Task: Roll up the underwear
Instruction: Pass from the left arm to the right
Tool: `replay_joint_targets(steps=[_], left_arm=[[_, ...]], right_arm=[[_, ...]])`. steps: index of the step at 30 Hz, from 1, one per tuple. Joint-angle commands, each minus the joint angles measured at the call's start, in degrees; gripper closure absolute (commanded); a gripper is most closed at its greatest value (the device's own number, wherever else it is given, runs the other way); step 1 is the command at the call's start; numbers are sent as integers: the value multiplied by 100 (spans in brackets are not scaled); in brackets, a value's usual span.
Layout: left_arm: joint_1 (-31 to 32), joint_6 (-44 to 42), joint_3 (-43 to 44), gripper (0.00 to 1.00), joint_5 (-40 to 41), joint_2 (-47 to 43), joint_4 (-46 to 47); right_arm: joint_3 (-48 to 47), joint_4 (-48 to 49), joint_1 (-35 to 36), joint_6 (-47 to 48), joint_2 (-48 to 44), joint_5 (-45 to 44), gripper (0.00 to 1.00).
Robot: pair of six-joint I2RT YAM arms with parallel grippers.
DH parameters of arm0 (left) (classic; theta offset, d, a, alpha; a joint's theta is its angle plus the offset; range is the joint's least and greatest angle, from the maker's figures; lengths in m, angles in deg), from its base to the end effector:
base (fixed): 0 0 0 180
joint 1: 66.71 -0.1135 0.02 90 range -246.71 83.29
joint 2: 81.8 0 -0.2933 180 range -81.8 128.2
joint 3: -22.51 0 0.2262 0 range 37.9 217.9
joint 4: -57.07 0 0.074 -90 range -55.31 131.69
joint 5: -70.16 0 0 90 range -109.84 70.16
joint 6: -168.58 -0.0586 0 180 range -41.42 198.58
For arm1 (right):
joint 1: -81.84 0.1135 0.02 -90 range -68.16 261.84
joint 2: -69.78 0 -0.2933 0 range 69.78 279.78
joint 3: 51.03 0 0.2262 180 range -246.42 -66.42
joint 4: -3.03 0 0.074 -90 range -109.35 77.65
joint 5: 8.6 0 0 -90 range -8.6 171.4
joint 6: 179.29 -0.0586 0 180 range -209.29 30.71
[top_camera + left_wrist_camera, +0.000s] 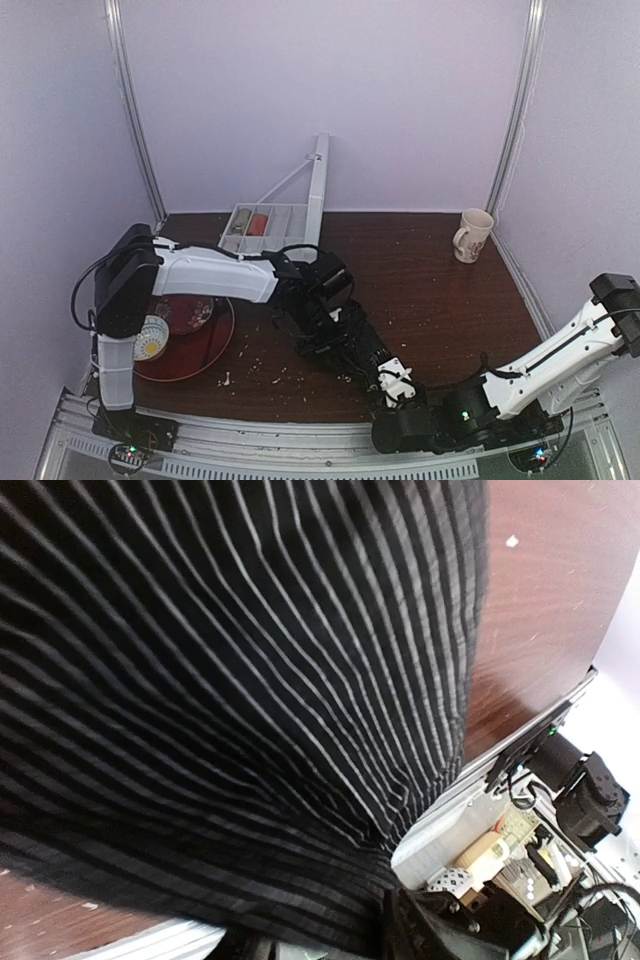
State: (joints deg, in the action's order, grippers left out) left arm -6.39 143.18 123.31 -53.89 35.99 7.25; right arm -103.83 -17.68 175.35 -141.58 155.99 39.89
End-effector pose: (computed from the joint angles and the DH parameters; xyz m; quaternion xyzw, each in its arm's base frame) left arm 0.1801 -0.3823 0.1942 -0.0238 -0.9382 0.3030 0.1655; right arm 0.0229 0.2604 0.1861 -0.2110 0.8711 0.1762 0.4069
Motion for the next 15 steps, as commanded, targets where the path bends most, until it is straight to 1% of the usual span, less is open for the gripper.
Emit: replay_joint_targets(steps=[1,8,12,15], left_arm=[[-139,-313,-99,51,364,-511,-272],[-239,-445,-510,48,522,-729,-300],[-252,-562,-626,44,747,-733,-441],[-274,-522,-768,40,741,-740,-467]], right_arm=[[261,182,-26,-67,-251,30,100],[499,287,-26,-111,-467,52,100],[525,289,-27,-122,-508,52,100],[533,310,-29,-127,-496,55,100]])
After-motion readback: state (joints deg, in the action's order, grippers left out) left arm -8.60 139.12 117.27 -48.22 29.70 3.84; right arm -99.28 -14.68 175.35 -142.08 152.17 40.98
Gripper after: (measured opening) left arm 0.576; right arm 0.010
